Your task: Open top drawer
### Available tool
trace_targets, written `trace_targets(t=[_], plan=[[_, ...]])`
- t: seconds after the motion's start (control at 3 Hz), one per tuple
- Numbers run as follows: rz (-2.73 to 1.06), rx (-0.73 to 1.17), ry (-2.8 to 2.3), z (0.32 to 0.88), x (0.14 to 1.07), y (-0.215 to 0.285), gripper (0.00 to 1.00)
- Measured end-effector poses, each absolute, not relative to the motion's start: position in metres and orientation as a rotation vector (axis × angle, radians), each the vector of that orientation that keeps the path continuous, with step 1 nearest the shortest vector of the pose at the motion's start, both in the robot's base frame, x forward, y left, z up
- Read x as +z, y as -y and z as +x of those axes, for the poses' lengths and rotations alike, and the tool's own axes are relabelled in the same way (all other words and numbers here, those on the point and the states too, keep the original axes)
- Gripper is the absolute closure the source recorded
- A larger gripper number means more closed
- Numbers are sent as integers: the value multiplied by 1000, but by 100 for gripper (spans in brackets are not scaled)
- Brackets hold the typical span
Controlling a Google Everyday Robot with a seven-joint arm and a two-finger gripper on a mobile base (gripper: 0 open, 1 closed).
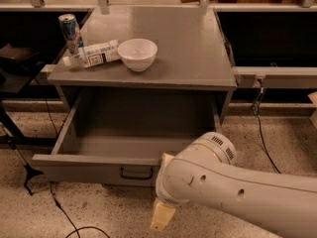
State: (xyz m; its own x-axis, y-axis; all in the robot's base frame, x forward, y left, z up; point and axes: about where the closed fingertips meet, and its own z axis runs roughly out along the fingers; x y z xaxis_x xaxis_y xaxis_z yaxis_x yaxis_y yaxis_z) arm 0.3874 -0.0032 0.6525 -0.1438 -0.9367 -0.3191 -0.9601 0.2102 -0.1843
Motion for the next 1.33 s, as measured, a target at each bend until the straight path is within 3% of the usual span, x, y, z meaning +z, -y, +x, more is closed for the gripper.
trace_targets(t=[1.33], plan=[[-1592,60,-2086,328,659,46,0]])
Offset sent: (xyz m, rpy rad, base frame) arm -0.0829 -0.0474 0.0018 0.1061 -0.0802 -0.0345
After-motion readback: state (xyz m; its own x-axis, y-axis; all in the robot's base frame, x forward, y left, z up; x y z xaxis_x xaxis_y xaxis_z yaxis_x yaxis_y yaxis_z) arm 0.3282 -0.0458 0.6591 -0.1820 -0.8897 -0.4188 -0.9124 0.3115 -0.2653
